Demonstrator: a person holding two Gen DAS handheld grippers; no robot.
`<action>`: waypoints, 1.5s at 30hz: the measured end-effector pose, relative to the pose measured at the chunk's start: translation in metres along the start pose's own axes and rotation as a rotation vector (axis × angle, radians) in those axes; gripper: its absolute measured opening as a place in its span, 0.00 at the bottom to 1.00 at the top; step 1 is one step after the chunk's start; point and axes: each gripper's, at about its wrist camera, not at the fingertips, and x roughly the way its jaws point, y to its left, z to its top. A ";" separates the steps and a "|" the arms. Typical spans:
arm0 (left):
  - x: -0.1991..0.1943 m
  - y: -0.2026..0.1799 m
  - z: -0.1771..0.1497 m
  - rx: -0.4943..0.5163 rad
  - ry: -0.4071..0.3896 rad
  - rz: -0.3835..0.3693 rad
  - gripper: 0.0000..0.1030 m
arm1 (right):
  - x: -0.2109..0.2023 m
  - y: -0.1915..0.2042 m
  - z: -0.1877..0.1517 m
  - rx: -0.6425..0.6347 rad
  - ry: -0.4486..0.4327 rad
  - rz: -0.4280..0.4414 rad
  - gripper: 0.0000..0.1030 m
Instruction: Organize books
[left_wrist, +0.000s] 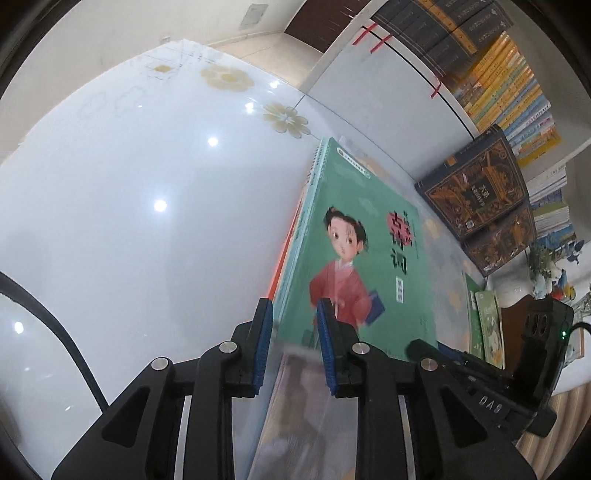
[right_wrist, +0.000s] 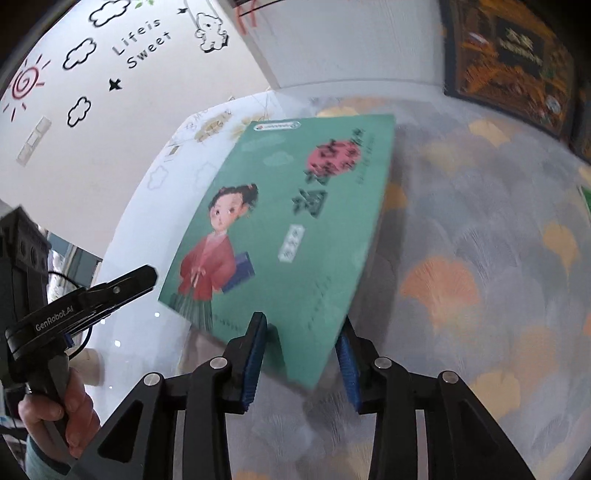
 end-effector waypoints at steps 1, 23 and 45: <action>-0.003 -0.001 -0.003 0.006 0.002 0.002 0.21 | -0.005 -0.006 -0.007 0.017 0.004 0.003 0.35; 0.069 -0.303 -0.169 0.375 0.294 -0.248 0.45 | -0.231 -0.293 -0.206 0.567 -0.201 -0.119 0.47; 0.190 -0.425 -0.182 0.315 0.385 -0.208 0.45 | -0.254 -0.451 -0.133 0.650 -0.339 -0.204 0.47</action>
